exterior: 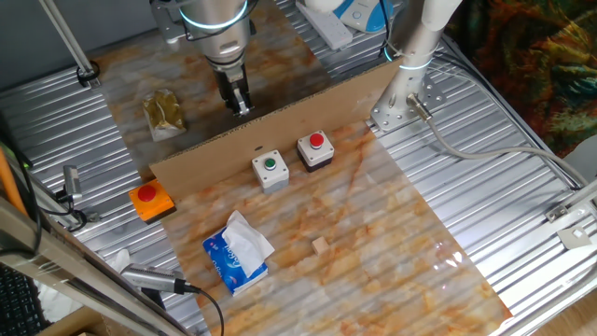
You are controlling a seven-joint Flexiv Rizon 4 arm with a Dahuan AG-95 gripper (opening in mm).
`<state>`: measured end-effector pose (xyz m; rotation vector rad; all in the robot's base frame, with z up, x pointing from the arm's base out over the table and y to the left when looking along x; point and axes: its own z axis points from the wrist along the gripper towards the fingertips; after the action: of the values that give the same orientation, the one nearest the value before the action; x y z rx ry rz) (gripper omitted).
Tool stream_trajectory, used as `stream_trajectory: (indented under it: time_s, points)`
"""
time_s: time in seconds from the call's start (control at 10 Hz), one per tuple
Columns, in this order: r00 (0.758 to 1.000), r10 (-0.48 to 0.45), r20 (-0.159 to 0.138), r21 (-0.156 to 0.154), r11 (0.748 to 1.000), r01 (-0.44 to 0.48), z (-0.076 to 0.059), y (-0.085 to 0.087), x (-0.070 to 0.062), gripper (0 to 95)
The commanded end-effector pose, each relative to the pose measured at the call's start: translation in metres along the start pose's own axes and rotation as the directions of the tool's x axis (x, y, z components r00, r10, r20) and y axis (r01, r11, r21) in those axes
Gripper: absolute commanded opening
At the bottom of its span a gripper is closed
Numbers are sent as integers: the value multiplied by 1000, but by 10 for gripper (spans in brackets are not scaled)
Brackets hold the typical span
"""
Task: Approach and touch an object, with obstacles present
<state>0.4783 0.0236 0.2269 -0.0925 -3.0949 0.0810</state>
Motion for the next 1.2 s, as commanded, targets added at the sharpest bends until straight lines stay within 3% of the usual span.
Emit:
stream_trajectory:
  time_s: [0.1, 0.6, 1.2]
  points:
    - [1000, 8, -1, 0, 1000, -8, -6, 4, 5, 0]
    - [1000, 5, -11, 0, 1000, -5, -21, 7, 13, 0]
    - [999, 22, -40, -8, 1000, -23, -57, 12, 8, 0]
